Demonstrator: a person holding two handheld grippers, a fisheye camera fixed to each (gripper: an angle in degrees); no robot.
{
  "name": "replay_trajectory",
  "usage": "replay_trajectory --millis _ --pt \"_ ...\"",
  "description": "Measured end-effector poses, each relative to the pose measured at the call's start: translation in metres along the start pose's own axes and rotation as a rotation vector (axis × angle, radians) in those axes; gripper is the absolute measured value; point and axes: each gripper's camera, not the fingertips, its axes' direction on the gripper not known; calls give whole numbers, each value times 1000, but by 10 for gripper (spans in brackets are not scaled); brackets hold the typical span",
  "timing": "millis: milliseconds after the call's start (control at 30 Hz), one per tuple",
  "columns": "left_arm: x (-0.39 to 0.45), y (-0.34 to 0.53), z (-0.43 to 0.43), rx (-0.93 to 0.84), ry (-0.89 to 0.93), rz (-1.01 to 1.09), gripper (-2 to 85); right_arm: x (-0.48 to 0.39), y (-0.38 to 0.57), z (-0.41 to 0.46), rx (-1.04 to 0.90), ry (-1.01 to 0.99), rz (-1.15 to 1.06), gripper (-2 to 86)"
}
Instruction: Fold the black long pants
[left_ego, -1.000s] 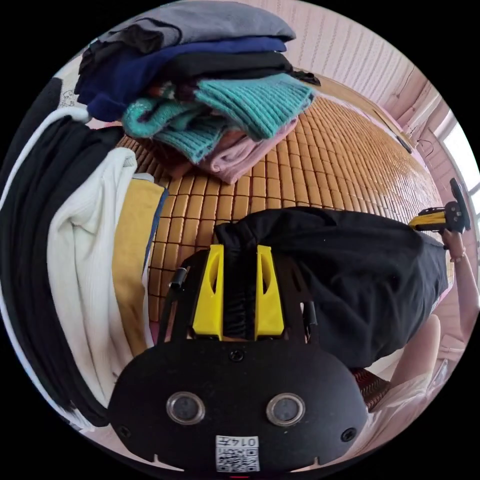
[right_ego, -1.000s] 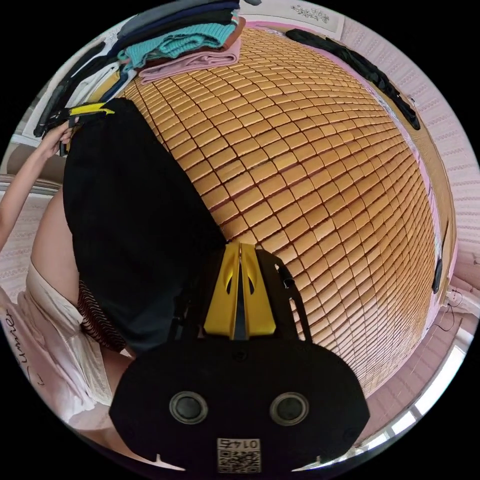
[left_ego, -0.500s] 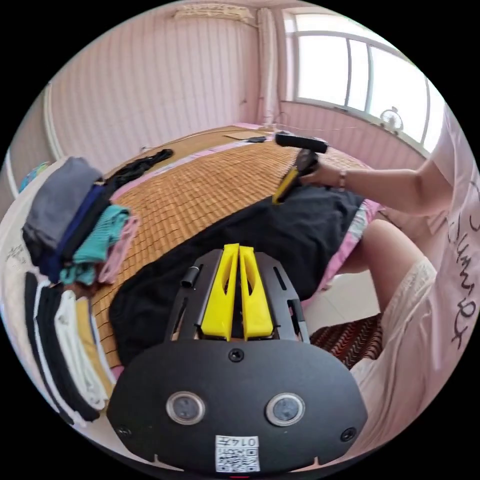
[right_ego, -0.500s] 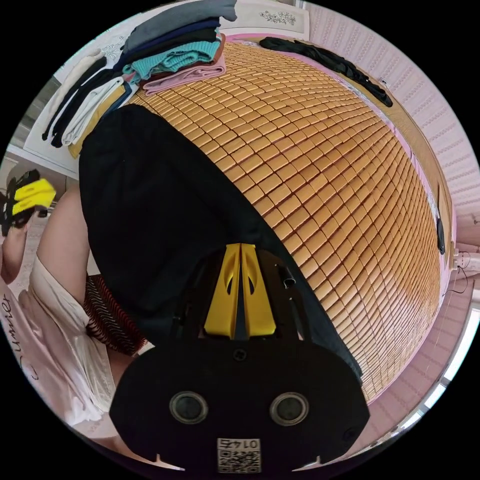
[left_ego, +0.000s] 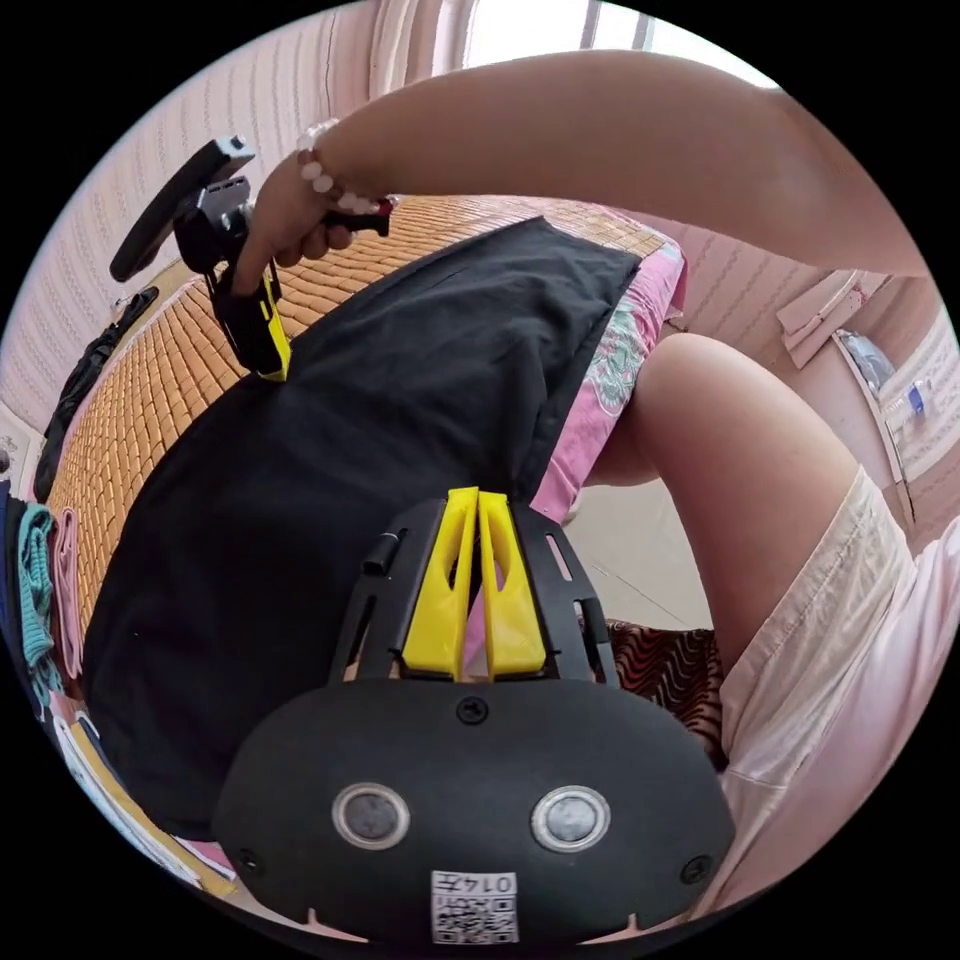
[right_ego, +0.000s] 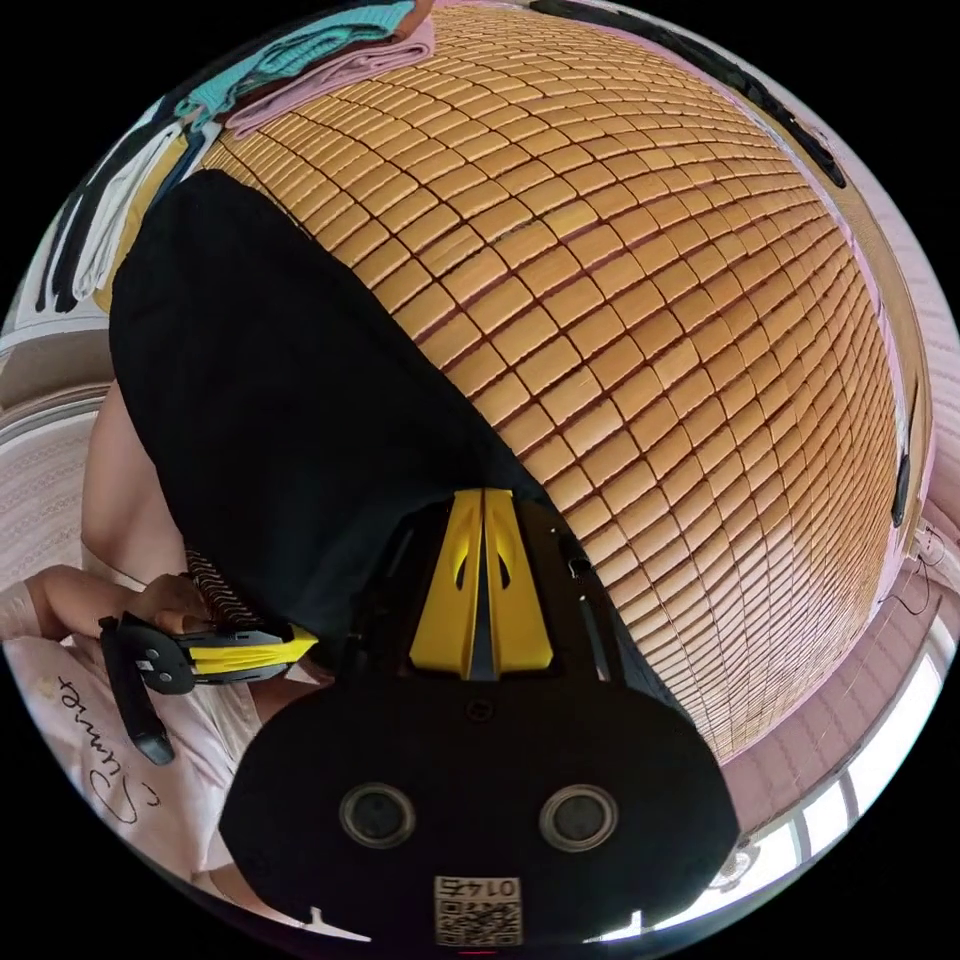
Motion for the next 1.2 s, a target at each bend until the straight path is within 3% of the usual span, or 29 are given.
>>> replay_trajectory --millis 133,233,300,367,500,600,700,833,967,1200 --pt "21 -1 7 -3 -127 150 -9 20 36 -12 107 -24 27 -7" --pt "28 -5 10 -31 -197 159 -5 43 121 -27 431 -127 202 -4" --pt "30 -9 6 -15 -209 188 4 65 216 -29 673 -298 328 -1" --pt "27 -16 0 37 -184 224 16 87 292 -23 778 -311 481 2" --pt "7 -44 8 48 -109 182 46 140 465 6 861 -188 1035 74" --pt "-10 -63 11 71 -38 125 54 158 549 24 850 -112 1337 121" --pt "-28 -83 15 93 -20 92 57 175 595 44 858 -82 1500 135" --pt "-58 -123 23 98 29 63 67 199 613 61 858 -150 1507 128" --pt "-79 -156 25 142 69 34 70 195 626 57 840 -51 1520 68" --pt "-93 -192 69 17 150 -22 72 177 672 54 1065 -199 1427 18"
